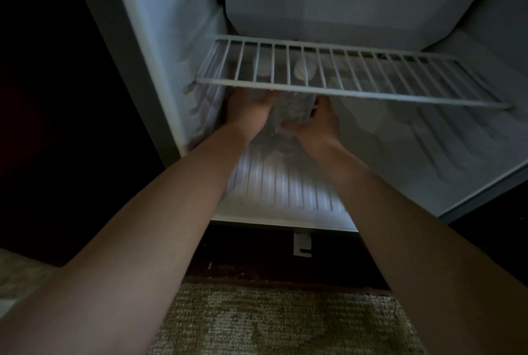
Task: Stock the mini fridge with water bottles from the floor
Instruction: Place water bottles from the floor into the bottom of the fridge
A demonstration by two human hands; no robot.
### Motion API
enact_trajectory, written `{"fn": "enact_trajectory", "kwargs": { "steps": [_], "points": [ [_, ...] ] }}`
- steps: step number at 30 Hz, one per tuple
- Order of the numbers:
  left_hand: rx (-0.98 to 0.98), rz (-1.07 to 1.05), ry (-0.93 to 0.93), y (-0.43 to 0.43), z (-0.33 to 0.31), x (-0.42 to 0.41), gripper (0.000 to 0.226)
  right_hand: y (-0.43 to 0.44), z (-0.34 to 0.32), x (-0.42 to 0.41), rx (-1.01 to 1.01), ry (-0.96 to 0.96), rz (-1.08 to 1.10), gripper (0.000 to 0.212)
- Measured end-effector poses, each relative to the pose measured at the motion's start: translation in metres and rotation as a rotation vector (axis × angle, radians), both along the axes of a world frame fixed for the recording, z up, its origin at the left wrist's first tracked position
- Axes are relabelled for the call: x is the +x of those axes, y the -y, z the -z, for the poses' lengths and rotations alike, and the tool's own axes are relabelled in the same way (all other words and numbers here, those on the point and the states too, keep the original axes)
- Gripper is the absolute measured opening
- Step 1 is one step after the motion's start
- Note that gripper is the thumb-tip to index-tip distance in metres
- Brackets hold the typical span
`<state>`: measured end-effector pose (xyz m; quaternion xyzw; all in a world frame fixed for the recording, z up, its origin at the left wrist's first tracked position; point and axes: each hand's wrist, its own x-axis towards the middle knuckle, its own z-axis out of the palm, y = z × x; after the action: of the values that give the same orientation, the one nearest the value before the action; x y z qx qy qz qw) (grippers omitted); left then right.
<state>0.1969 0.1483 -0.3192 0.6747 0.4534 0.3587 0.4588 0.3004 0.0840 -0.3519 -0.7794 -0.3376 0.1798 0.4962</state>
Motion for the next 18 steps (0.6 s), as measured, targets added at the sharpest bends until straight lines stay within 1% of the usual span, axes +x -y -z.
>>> {"fn": "enact_trajectory", "kwargs": {
  "steps": [4,6,10,12,15,18],
  "points": [
    [0.095,-0.060,-0.069,0.011,0.000,-0.005,0.049,-0.009,0.003,-0.001,-0.024,-0.009,-0.035,0.077],
    [0.107,-0.089,-0.095,0.011,0.001,-0.008,0.052,-0.012,0.002,-0.002,-0.032,-0.027,-0.058,0.076],
    [0.046,-0.087,-0.112,0.009,0.001,-0.010,0.071,-0.014,0.000,-0.004,-0.061,-0.028,-0.072,0.075],
    [-0.016,-0.076,-0.120,0.016,-0.001,-0.012,0.073,-0.014,0.000,-0.003,-0.065,-0.041,-0.073,0.072],
    [-0.152,-0.079,-0.197,0.029,0.009,-0.020,0.077,-0.007,-0.005,0.000,-0.086,-0.017,-0.091,0.068],
    [-0.215,-0.181,-0.163,0.039,0.024,-0.021,0.075,-0.002,-0.010,0.000,-0.078,-0.009,-0.076,0.074]
  ]
}}
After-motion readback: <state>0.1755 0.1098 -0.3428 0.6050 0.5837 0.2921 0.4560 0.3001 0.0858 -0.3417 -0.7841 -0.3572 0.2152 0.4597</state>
